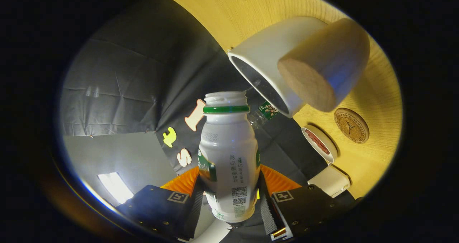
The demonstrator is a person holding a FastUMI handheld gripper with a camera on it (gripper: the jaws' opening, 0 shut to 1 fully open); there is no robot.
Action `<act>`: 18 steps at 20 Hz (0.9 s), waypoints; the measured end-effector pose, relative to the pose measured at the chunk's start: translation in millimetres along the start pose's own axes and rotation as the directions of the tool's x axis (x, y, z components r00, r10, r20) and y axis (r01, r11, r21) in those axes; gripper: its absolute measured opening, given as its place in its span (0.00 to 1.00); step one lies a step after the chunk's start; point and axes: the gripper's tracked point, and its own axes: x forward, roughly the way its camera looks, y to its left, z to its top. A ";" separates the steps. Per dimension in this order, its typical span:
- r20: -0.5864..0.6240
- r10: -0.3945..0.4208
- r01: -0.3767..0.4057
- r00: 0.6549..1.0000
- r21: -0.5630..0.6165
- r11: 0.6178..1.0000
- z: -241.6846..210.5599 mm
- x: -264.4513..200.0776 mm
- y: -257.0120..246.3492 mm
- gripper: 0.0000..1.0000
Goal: Take the bottle from table, then pour the juice into the cup, finally place the bottle on the coaster
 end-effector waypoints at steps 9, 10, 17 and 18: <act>0.019 0.006 -0.007 1.000 0.016 1.000 2.9 -2.6 1.6 0.70; 0.018 0.014 -0.014 1.000 0.007 1.000 2.0 -2.5 3.4 0.70; -0.106 -0.071 0.040 0.992 -0.271 0.962 -24.4 -6.7 -20.6 0.70; -0.118 -0.101 0.054 0.988 -0.349 0.936 -26.1 -8.6 -28.6 0.70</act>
